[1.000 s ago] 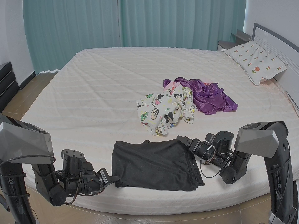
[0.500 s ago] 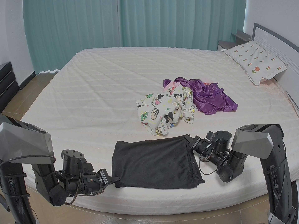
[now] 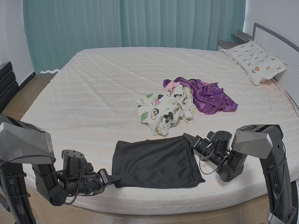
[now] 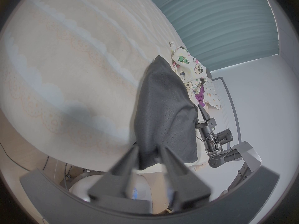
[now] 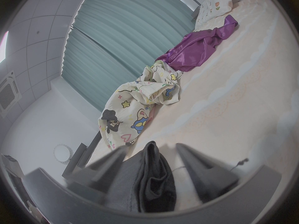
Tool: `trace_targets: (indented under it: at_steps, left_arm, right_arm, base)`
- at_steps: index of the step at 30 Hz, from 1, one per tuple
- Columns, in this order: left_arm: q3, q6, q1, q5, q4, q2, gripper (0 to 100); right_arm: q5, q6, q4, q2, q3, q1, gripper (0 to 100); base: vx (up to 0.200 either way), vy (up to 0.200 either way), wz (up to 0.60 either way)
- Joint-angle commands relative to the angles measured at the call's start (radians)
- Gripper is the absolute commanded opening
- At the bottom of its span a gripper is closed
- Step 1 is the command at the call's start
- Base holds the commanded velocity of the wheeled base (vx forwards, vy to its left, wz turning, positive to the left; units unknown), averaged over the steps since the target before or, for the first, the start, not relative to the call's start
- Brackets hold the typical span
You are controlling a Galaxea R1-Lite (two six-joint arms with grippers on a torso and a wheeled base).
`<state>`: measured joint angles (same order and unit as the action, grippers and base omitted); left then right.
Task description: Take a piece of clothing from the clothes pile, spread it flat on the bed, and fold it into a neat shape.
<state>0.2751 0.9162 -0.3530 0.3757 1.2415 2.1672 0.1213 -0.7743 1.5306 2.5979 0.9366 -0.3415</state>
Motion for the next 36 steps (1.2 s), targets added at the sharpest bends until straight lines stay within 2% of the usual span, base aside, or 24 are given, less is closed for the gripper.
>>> trace_targets:
  at_steps: [1, 4, 9, 10, 14, 15, 18, 20, 22, 27, 33, 36]
  left_arm:
    - [-0.001, 0.001, 0.002, 0.0, 0.001, -0.003, 100]
    - [-0.004, 0.013, 0.005, 0.0, 0.001, -0.006, 100]
    - [-0.028, 0.098, 0.034, 0.012, 0.003, -0.081, 100]
    - [-0.048, 0.127, 0.074, 0.028, 0.001, -0.149, 100]
    - [-0.065, 0.13, 0.164, 0.078, 0.0, -0.265, 100]
    - [-0.065, 0.13, 0.164, 0.078, 0.0, -0.265, 100]
    - [-0.05, 0.113, 0.229, 0.077, -0.005, -0.34, 100]
    - [-0.05, 0.112, 0.232, 0.077, -0.005, -0.343, 100]
    - [-0.042, 0.027, 0.298, 0.074, -0.007, -0.409, 100]
    - [-0.051, -0.051, 0.371, 0.066, -0.008, -0.529, 100]
    - [-0.093, -0.115, 0.422, 0.066, -0.05, -0.73, 100]
    - [-0.117, -0.203, 0.447, 0.063, -0.129, -0.876, 100]
  right_arm:
    - [0.001, -0.002, 0.0, -0.012, -0.018, -0.001, 100]
    - [-0.008, -0.02, 0.009, -0.051, -0.067, 0.024, 100]
    - [-0.012, -0.083, 0.02, -0.148, -0.139, 0.075, 100]
    - [-0.012, -0.096, 0.016, -0.2, -0.163, 0.102, 100]
    - [-0.012, -0.092, 0.02, -0.24, -0.206, 0.141, 100]
    - [-0.012, -0.092, 0.02, -0.24, -0.206, 0.141, 100]
    - [-0.015, -0.076, 0.009, -0.275, -0.216, 0.176, 100]
    - [-0.015, -0.074, 0.008, -0.278, -0.217, 0.177, 100]
    - [-0.017, -0.04, 0.014, -0.383, -0.303, 0.203, 100]
    - [-0.018, -0.011, 0.014, -0.555, -0.444, 0.206, 100]
    - [-0.023, 0.104, 0.013, -0.774, -0.619, 0.205, 100]
    - [-0.025, 0.199, 0.008, -0.918, -0.736, 0.199, 100]
  base:
    - [0.0, 0.0, 0.0]
    - [0.0, 0.0, 0.0]
    - [0.0, 0.0, 0.0]
    - [0.0, 0.0, 0.0]
    - [0.0, 0.0, 0.0]
    - [0.0, 0.0, 0.0]
    - [0.0, 0.0, 0.0]
    - [0.0, 0.0, 0.0]
    - [0.0, 0.0, 0.0]
    - [0.0, 0.0, 0.0]
    - [0.0, 0.0, 0.0]
    - [0.0, 0.0, 0.0]
